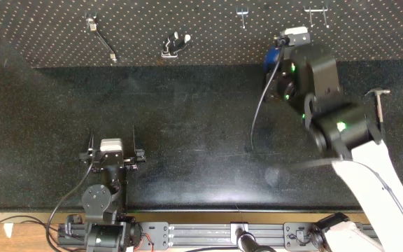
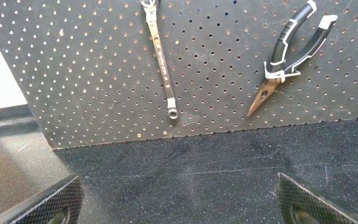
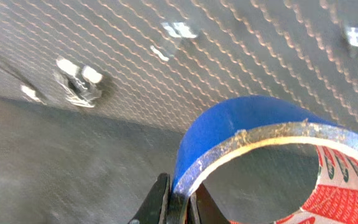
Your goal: Place Tools Onto Pegboard
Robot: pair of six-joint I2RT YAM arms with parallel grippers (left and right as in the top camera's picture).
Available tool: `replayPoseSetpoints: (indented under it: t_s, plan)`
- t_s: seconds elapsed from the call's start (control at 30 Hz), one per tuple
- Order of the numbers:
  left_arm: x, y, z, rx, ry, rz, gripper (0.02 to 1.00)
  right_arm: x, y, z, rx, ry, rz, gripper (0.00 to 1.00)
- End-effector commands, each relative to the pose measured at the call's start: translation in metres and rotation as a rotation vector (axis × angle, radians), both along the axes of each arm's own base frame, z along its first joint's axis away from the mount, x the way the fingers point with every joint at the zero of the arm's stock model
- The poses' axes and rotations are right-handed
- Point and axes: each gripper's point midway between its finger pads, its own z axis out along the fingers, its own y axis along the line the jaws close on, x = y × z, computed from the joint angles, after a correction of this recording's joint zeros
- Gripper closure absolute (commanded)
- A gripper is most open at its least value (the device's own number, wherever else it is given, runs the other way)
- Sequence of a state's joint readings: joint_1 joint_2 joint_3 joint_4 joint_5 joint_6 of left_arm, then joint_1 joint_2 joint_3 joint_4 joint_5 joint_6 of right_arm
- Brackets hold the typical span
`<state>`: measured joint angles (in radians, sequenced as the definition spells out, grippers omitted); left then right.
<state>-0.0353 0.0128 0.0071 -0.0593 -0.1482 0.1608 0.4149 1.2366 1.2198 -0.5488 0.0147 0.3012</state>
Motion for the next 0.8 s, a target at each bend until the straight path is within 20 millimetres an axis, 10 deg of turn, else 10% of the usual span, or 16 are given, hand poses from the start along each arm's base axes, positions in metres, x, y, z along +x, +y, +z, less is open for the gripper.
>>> replayPoseSetpoints:
  t_s: [0.03, 0.33, 0.67, 0.8]
  plan:
    - [0.000, 0.000, -0.001, 0.013, 0.002, -0.002, 0.023, 0.011, 0.027, 0.038, -0.005, -0.202, -0.080, 0.925]
    - [0.000, 0.000, -0.001, 0.013, 0.002, -0.002, 0.023, 0.088, 0.072, -0.015, -0.019, -0.281, -0.173, 0.925]
    - [0.000, 0.000, -0.001, 0.013, 0.002, -0.002, 0.023, 0.110, 0.087, -0.037, -0.049, -0.319, -0.152, 0.925]
    - [0.000, 0.000, -0.001, 0.013, 0.002, -0.002, 0.023, 0.110, 0.088, -0.039, -0.051, -0.318, -0.152, 0.608]
